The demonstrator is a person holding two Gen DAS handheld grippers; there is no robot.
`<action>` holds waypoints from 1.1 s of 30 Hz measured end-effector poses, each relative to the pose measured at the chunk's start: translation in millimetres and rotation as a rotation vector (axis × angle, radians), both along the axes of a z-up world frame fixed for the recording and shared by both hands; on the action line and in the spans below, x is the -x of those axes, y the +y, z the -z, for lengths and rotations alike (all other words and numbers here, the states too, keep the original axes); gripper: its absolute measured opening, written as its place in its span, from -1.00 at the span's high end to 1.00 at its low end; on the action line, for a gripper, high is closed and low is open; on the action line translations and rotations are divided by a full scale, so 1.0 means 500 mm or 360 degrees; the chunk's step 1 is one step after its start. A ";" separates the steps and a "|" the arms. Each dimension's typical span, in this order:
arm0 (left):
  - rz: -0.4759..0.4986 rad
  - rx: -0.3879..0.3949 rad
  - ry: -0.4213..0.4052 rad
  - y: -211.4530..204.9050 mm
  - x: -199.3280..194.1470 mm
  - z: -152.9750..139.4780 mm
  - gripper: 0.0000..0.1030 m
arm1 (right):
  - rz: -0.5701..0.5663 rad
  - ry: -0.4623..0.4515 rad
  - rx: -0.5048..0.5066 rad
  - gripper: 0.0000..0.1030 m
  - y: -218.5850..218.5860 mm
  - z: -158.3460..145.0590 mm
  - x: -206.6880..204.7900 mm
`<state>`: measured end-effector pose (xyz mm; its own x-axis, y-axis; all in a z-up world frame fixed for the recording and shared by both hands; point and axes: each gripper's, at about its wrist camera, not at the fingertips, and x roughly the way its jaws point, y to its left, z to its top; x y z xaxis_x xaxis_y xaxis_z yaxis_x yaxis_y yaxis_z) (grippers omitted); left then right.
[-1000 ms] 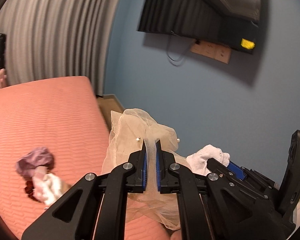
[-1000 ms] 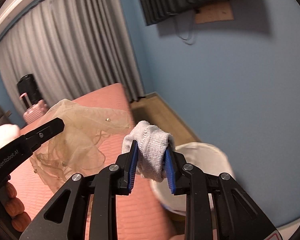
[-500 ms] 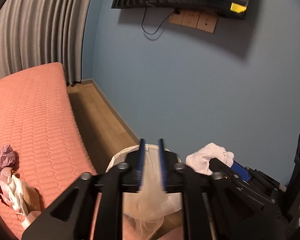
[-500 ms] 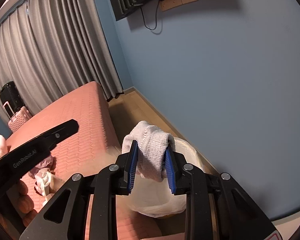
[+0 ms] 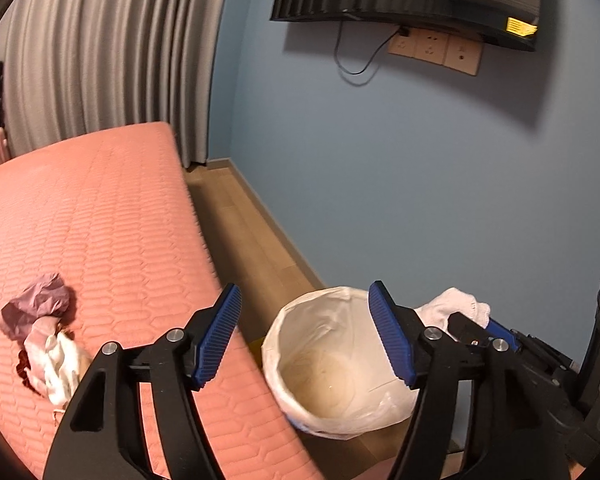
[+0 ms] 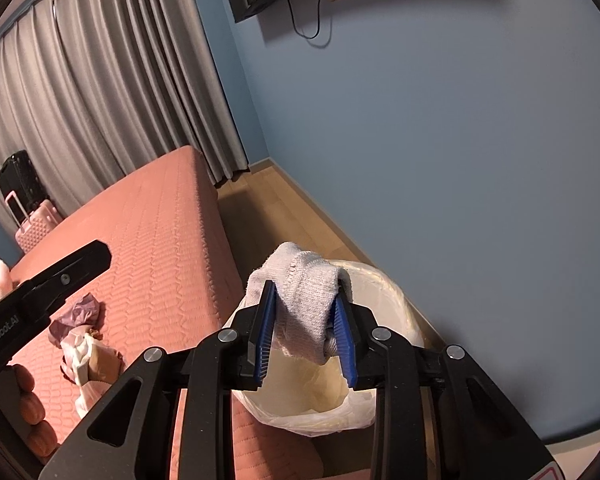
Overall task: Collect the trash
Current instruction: 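Carry veil and sock to the wastebasket and open both tools over it, then move both open tools back over the item pile on the bed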
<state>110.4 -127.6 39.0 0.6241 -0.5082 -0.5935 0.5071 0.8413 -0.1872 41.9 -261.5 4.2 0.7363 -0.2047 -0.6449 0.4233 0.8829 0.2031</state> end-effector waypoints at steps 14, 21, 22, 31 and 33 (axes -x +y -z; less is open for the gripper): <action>-0.0129 0.0026 0.0045 0.057 -0.006 0.011 -0.47 | -0.0034 -0.0022 0.0097 -0.06 0.037 -0.029 -0.014; -0.0197 0.0037 0.0073 0.111 0.005 0.008 -0.61 | -0.0105 -0.0044 0.0092 -0.14 0.101 -0.052 0.003; -0.0218 0.0042 0.0079 0.123 0.007 0.009 -0.61 | -0.0120 -0.0046 0.0092 -0.15 0.111 -0.053 0.004; -0.0413 0.0016 0.0120 0.234 0.018 0.028 -0.61 | -0.0267 -0.0052 0.0111 -0.26 0.216 -0.065 0.013; -0.0454 0.0011 0.0137 0.260 0.019 0.033 -0.61 | -0.0305 -0.0046 0.0111 -0.28 0.241 -0.066 0.010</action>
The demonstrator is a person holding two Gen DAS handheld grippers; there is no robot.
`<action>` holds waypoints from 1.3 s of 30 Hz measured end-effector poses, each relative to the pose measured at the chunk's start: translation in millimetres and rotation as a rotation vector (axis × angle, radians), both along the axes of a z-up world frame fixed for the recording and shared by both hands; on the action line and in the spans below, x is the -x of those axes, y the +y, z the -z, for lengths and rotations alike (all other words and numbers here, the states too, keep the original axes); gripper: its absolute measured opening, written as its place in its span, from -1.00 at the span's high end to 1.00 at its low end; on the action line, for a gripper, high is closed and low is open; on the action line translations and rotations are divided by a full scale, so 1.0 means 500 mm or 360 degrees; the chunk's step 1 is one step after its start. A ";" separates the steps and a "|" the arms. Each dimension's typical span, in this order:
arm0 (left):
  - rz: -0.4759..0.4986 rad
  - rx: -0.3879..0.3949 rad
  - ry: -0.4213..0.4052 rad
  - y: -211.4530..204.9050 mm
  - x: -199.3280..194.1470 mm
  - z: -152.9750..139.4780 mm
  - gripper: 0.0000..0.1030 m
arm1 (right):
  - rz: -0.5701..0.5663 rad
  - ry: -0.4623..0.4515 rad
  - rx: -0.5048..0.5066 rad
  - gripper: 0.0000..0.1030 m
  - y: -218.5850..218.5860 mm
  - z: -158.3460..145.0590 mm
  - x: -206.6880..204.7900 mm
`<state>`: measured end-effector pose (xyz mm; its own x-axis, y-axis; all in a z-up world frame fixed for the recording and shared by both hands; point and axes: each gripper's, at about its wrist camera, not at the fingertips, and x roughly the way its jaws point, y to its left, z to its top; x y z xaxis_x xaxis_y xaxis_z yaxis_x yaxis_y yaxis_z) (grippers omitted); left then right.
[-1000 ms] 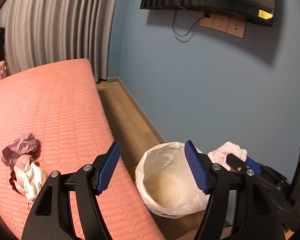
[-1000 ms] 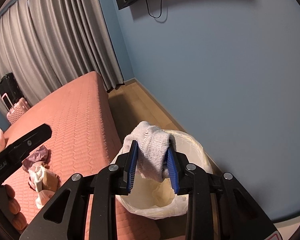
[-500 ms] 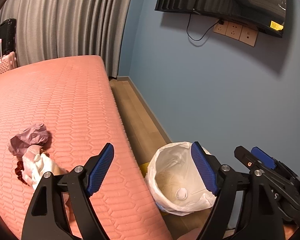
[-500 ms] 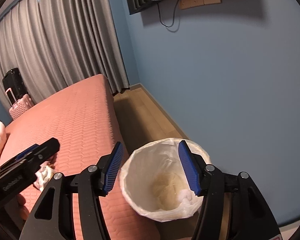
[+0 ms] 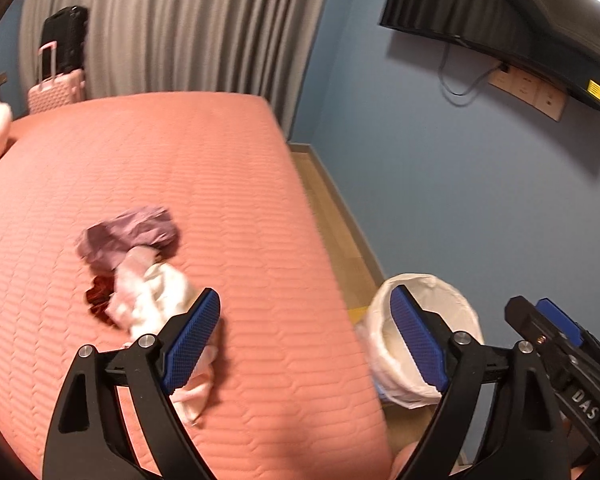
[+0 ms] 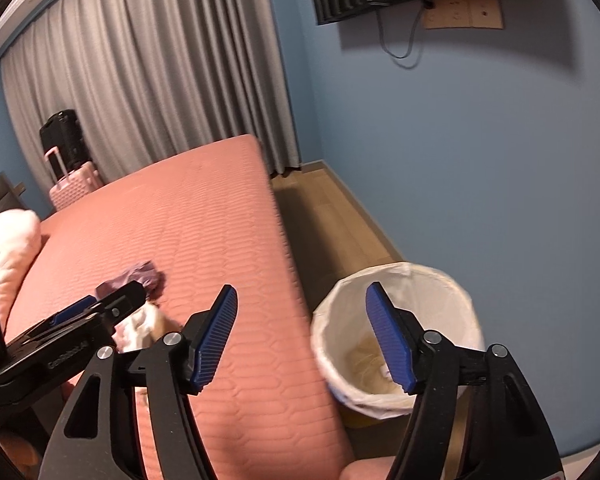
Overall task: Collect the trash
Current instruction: 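Move both open tools back over the item pile on the bed, then grasp the clear plastic bag with the left tool while the right tool grasps the pink cloth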
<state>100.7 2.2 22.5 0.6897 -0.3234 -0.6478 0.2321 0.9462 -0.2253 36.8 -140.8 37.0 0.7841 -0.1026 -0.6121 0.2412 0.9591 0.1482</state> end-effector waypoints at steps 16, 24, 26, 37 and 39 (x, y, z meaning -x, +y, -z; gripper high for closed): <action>-0.0311 -0.0133 0.0089 0.225 0.016 0.079 -0.62 | -0.0256 0.0134 0.0009 -0.29 0.190 0.079 -0.021; -0.0418 -0.0151 0.0144 0.302 0.013 0.122 -0.62 | -0.0395 0.0231 -0.0006 -0.29 0.286 0.145 -0.056; -0.0438 -0.0168 0.0163 0.316 0.010 0.133 -0.62 | -0.0427 0.0251 -0.0006 -0.29 0.310 0.160 -0.066; -0.0535 -0.0118 0.0314 0.386 -0.036 0.199 -0.62 | -0.0518 0.0391 -0.0058 -0.29 0.393 0.251 -0.128; -0.0516 -0.0100 0.0322 0.390 -0.048 0.204 -0.62 | -0.0516 0.0419 -0.0077 -0.29 0.399 0.268 -0.144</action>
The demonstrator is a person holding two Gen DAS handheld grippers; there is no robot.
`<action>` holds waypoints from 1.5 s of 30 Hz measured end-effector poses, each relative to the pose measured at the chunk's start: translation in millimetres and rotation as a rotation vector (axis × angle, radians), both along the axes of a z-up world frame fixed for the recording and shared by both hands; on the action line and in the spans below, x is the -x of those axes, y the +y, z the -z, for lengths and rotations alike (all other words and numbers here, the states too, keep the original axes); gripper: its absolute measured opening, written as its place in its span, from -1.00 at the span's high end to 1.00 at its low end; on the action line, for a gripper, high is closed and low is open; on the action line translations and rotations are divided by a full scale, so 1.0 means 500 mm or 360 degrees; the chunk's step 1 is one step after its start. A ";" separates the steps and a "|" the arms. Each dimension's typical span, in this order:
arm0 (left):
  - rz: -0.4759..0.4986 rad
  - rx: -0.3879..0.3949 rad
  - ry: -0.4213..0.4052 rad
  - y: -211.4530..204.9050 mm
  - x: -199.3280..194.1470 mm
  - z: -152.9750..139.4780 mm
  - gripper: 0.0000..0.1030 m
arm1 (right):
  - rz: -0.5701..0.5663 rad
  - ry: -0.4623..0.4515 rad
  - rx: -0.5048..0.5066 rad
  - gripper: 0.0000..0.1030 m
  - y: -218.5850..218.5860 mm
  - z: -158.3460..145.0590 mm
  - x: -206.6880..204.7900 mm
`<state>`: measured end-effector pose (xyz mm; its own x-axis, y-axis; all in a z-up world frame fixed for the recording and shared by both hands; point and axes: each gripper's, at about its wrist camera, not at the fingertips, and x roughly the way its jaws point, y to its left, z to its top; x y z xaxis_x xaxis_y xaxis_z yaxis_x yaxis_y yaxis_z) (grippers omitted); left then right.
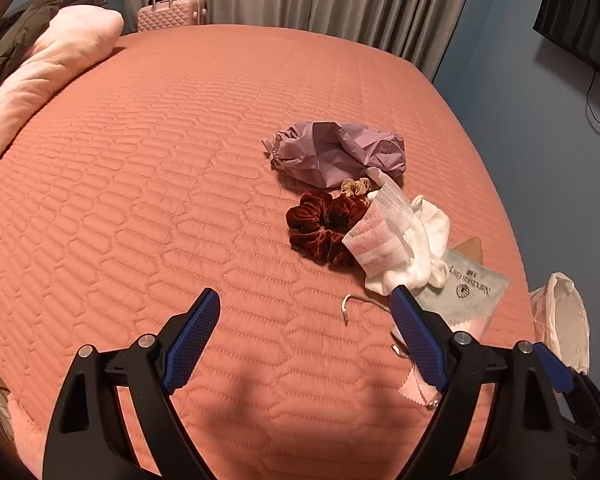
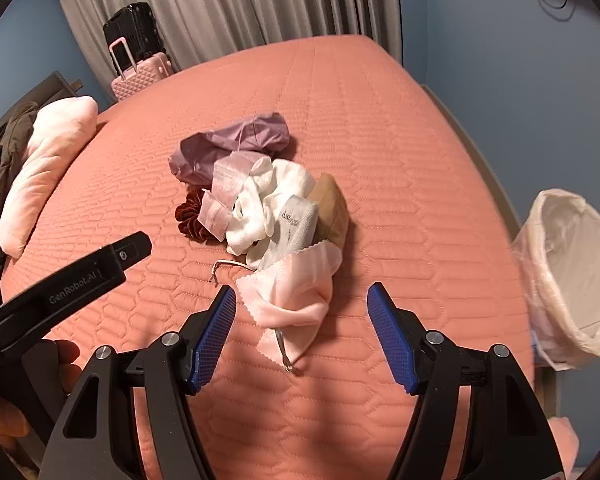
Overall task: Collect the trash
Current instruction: 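Grasp the clear plastic bag with the left tool while the right tool grasps the pink cloth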
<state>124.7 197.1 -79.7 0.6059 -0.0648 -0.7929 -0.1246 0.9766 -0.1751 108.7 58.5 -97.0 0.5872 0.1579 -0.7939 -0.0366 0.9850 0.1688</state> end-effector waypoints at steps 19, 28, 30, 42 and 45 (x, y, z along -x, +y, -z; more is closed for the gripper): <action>0.0288 0.0077 0.0026 -0.079 -0.182 0.050 -0.18 | 0.0003 0.0192 -0.0098 0.66 -0.003 0.083 -0.077; 0.0315 0.0148 0.0049 -0.077 -0.172 0.054 0.66 | 0.0013 0.0182 -0.0169 0.89 -0.027 0.066 -0.071; 0.0308 0.0162 0.0036 -0.075 -0.161 0.046 0.69 | 0.0023 0.0168 -0.0183 0.90 -0.034 0.054 -0.067; 0.0302 0.0182 -0.0034 -0.079 -0.066 -0.009 0.73 | 0.0062 0.0082 -0.0192 0.85 -0.063 0.005 -0.039; 0.0307 0.0153 -0.0029 -0.082 -0.040 -0.009 0.73 | 0.0066 0.0102 -0.0206 0.57 -0.060 0.015 -0.039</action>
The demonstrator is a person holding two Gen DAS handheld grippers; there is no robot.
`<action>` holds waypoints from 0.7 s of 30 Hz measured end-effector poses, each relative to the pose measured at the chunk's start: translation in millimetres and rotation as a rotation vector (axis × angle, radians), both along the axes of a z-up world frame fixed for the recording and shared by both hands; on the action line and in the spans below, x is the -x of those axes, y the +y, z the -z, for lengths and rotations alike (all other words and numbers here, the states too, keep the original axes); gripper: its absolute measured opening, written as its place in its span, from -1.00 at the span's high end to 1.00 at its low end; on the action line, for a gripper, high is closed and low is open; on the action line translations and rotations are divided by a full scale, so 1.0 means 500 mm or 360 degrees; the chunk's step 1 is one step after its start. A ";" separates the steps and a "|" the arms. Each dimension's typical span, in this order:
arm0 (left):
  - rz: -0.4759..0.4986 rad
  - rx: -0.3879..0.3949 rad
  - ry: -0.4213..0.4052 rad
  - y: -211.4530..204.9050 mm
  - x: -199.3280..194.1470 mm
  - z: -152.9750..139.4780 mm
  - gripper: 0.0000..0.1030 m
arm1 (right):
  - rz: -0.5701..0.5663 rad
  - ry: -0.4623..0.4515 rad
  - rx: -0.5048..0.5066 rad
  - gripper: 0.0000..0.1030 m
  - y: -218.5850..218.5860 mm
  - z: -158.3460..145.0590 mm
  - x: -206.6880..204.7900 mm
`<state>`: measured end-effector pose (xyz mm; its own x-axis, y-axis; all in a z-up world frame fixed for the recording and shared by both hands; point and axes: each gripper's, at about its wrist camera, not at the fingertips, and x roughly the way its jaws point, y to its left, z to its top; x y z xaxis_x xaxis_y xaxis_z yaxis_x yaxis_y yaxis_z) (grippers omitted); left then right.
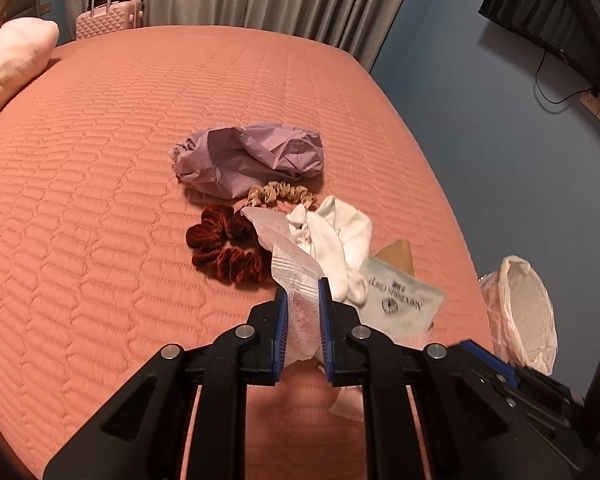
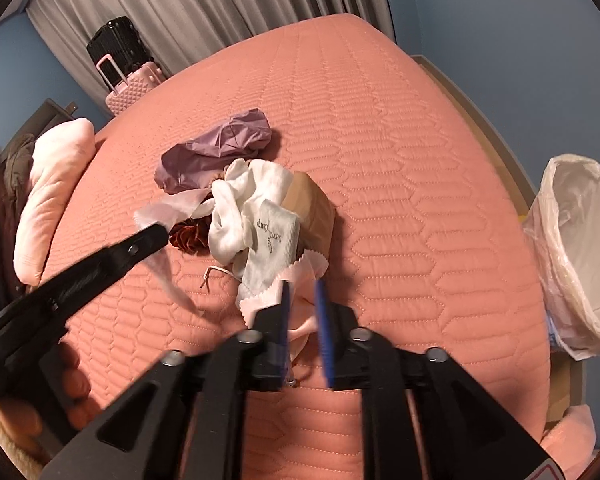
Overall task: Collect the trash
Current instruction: 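Grasp the clear plastic bag with the left tool while the right tool grasps the pink cloth, then carry bag and pink cloth to the wastebasket and open both tools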
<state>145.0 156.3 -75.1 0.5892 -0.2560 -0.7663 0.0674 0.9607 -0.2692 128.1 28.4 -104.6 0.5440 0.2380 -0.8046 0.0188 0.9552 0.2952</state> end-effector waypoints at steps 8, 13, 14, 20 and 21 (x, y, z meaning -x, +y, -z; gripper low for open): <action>-0.0007 0.0007 0.0069 0.006 0.047 0.018 0.72 | -0.0088 0.0062 0.0029 0.31 0.046 0.043 0.002; -0.0003 0.0001 0.0090 0.001 0.064 0.025 0.72 | -0.0071 0.0129 0.0049 0.93 0.039 0.077 0.006; 0.0003 -0.0005 0.0089 -0.001 0.067 0.025 0.72 | -0.0060 0.0141 0.0050 0.93 0.033 0.079 0.008; 0.0030 -0.0001 0.0071 -0.022 0.086 0.011 0.73 | -0.0001 0.0073 0.0059 0.94 -0.002 0.046 0.031; 0.0038 -0.0001 0.0063 -0.027 0.088 0.007 0.72 | 0.0011 0.0057 0.0062 0.94 -0.008 0.037 0.034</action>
